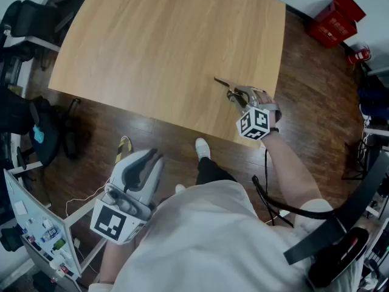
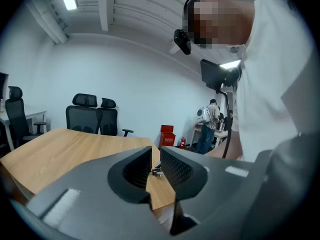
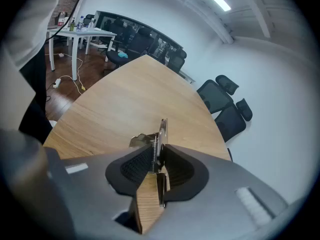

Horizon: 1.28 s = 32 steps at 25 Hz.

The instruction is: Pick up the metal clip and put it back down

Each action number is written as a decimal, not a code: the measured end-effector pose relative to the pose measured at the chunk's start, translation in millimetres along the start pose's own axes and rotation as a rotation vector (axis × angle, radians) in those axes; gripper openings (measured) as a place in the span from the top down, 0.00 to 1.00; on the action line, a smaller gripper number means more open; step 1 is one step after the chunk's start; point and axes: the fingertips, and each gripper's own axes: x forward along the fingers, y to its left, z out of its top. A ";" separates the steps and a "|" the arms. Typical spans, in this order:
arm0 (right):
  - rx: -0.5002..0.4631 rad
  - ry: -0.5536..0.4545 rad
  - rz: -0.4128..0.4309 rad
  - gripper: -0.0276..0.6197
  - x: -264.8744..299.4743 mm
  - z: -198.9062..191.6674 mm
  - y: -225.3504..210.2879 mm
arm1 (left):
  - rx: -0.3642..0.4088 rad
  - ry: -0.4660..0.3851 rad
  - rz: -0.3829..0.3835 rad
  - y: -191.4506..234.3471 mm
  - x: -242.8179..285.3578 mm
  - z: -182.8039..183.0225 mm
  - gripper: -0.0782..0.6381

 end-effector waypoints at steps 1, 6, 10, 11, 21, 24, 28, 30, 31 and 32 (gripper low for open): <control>-0.004 -0.008 -0.006 0.83 -5.4 5.3 -2.1 | 0.005 -0.002 -0.002 -0.9 -3.2 0.1 0.83; -0.027 -0.038 -0.026 0.83 -41.2 37.8 -6.7 | 0.024 -0.026 -0.006 -7.5 -26.8 2.0 0.83; -0.046 -0.061 -0.052 0.83 -75.2 75.3 -4.8 | 0.040 -0.078 -0.001 -5.3 -59.0 2.0 0.83; -0.050 -0.068 -0.059 0.83 -83.8 86.4 -2.1 | 0.045 -0.084 -0.001 -4.6 -69.4 -0.1 0.83; -0.059 -0.162 -0.114 0.83 -187.9 191.6 59.0 | 0.045 -0.129 0.000 -21.0 -185.2 -40.8 0.83; -0.065 -0.173 -0.129 0.83 -223.4 212.3 83.6 | 0.031 -0.128 -0.007 -27.7 -212.3 -58.1 0.83; -0.078 -0.190 -0.132 0.83 -261.0 241.9 122.4 | 0.016 -0.136 -0.006 -33.9 -249.1 -75.9 0.83; -0.085 -0.200 -0.133 0.83 -277.0 254.3 136.2 | 0.015 -0.146 -0.006 -37.2 -261.4 -80.5 0.83; -0.089 -0.204 -0.134 0.83 -284.5 259.2 141.5 | 0.017 -0.151 -0.007 -39.4 -265.4 -82.1 0.83; -0.093 -0.208 -0.135 0.83 -291.7 263.5 146.0 | 0.018 -0.156 -0.009 -41.8 -268.4 -83.2 0.83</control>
